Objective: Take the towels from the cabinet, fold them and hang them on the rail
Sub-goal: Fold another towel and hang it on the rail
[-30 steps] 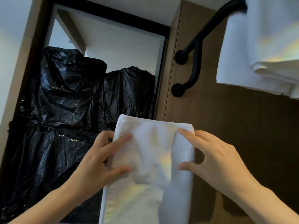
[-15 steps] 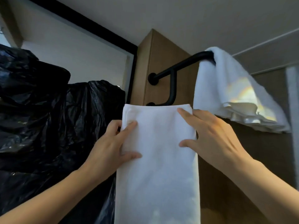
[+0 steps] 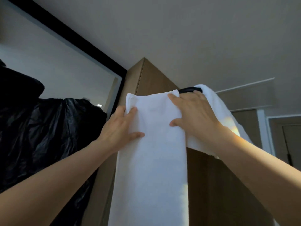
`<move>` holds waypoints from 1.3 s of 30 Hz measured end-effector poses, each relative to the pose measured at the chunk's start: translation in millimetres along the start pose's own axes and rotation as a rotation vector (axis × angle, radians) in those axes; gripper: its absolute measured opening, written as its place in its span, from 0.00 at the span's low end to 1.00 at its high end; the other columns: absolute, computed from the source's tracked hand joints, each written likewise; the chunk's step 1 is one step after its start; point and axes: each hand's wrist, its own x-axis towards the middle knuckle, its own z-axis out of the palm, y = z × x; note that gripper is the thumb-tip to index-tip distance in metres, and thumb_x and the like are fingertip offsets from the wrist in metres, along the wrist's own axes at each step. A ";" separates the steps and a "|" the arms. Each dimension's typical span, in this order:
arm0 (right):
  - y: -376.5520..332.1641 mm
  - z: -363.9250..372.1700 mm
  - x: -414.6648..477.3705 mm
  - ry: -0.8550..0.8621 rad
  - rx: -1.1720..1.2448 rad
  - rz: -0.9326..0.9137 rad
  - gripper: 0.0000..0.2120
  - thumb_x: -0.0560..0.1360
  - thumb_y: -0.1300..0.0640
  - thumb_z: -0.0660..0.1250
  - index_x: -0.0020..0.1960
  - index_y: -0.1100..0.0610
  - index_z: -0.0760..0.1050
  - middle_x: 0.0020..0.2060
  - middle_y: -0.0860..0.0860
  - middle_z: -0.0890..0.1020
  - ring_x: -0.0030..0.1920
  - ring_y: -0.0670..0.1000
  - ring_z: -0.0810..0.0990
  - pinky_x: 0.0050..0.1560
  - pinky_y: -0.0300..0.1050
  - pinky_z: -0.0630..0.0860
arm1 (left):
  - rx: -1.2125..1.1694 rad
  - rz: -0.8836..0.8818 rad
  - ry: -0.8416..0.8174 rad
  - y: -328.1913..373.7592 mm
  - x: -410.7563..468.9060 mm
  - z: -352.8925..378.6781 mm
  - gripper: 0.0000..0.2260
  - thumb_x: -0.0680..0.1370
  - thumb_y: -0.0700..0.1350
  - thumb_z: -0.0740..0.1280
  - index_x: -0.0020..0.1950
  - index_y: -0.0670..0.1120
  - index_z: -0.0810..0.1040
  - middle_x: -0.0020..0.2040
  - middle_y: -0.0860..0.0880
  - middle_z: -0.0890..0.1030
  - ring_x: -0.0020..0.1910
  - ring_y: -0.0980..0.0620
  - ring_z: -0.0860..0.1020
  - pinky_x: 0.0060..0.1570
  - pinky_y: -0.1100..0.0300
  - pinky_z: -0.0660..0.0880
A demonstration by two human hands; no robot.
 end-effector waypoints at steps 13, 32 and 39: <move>19.9 24.5 68.3 0.034 -0.130 0.004 0.39 0.67 0.40 0.74 0.74 0.49 0.63 0.61 0.52 0.76 0.69 0.54 0.66 0.73 0.68 0.41 | -0.194 -0.022 0.084 -15.5 70.7 52.0 0.36 0.72 0.69 0.61 0.74 0.55 0.53 0.70 0.48 0.57 0.65 0.45 0.66 0.58 0.54 0.68; 32.8 22.5 92.3 -0.080 0.169 0.163 0.20 0.65 0.40 0.73 0.53 0.48 0.78 0.47 0.47 0.81 0.50 0.53 0.78 0.45 0.46 0.70 | -0.673 -0.154 0.172 -15.1 104.2 93.3 0.16 0.83 0.54 0.54 0.68 0.48 0.65 0.61 0.49 0.72 0.57 0.50 0.71 0.55 0.60 0.63; 29.4 20.9 89.6 -0.109 0.200 0.185 0.16 0.65 0.41 0.73 0.50 0.44 0.75 0.48 0.47 0.79 0.51 0.54 0.78 0.46 0.46 0.71 | -0.886 -0.494 0.199 -31.9 31.4 106.7 0.20 0.77 0.59 0.65 0.61 0.46 0.72 0.48 0.57 0.78 0.45 0.60 0.77 0.39 0.67 0.68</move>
